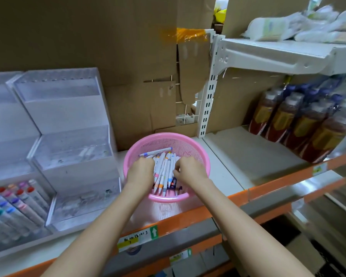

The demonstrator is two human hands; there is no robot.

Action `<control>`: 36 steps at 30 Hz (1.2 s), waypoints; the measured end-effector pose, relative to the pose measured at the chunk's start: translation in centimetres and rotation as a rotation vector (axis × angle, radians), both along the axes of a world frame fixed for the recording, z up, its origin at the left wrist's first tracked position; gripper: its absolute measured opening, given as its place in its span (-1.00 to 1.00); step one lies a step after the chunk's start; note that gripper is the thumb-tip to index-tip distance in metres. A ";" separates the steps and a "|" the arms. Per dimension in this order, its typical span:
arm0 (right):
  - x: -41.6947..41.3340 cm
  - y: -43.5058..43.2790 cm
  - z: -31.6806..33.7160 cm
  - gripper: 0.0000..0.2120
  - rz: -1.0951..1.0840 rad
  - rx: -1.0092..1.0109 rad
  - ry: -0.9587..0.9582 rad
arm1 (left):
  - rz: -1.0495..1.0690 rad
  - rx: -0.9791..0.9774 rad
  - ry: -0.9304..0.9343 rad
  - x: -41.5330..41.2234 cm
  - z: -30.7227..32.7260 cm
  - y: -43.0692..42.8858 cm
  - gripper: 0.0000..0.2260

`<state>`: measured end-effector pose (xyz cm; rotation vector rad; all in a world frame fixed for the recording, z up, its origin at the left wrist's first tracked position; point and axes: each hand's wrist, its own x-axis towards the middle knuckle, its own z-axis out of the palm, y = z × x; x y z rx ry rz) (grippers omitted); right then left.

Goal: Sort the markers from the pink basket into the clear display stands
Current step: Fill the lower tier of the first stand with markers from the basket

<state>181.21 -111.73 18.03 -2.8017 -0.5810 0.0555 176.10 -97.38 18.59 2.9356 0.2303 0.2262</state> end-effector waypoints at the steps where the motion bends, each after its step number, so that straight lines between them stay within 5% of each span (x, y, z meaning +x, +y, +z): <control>1: 0.0 -0.1 0.1 -0.89 0.015 -0.007 0.014 | 0.001 -0.033 0.004 -0.1 0.0 0.0 -0.83; 13: -0.1 -0.3 1.0 -0.70 -0.022 0.062 0.168 | 0.067 -0.250 0.106 0.9 0.6 0.8 -0.85; 28: 0.1 -0.3 1.7 -0.84 -0.018 0.084 0.200 | 0.006 -0.299 0.216 0.9 1.1 0.5 -0.79; 36: 0.0 -0.1 2.0 -0.71 -0.015 0.039 0.207 | 0.027 -0.332 0.283 1.3 1.4 0.9 -0.71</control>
